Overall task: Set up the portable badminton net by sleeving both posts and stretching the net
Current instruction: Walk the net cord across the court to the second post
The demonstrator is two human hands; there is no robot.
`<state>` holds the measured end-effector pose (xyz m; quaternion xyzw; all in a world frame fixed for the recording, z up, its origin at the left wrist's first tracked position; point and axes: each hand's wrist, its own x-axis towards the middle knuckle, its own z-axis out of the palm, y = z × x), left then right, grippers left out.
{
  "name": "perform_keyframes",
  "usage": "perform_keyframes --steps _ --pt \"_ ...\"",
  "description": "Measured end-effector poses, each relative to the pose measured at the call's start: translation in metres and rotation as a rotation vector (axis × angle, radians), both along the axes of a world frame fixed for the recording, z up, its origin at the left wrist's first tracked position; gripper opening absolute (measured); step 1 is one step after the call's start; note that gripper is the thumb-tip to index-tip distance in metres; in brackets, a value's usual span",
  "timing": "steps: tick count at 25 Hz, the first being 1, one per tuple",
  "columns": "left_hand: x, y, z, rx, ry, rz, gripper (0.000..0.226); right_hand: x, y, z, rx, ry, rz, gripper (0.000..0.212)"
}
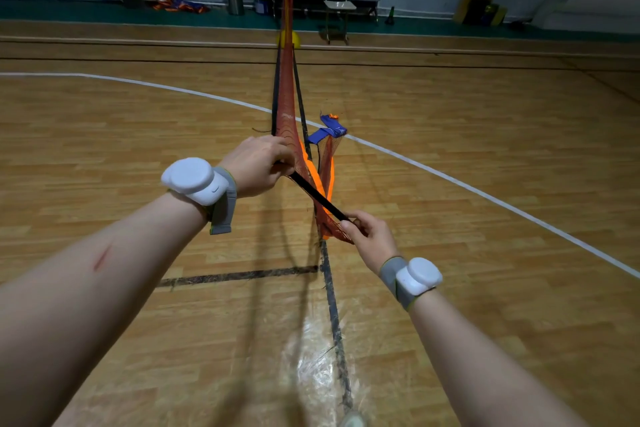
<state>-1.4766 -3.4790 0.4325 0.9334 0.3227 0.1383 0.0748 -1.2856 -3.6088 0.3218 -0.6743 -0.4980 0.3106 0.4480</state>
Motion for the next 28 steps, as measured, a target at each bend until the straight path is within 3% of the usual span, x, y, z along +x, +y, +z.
perform_keyframes --steps 7,12,19,28 --pt "0.018 -0.008 -0.027 -0.131 0.118 -0.002 0.014 -0.008 -0.035 0.017 0.061 0.099 0.004 0.018" --pt "0.034 -0.051 -0.031 -0.159 0.183 -0.210 0.036 -0.024 -0.054 0.017 0.060 0.104 -0.001 0.021" --pt "0.025 -0.086 -0.027 -0.129 0.222 -0.295 0.019 -0.033 -0.075 0.016 0.064 0.051 -0.058 0.019" --pt "0.002 -0.090 0.001 -0.041 0.010 -0.268 0.014 -0.039 -0.061 0.006 0.000 0.055 -0.006 0.015"
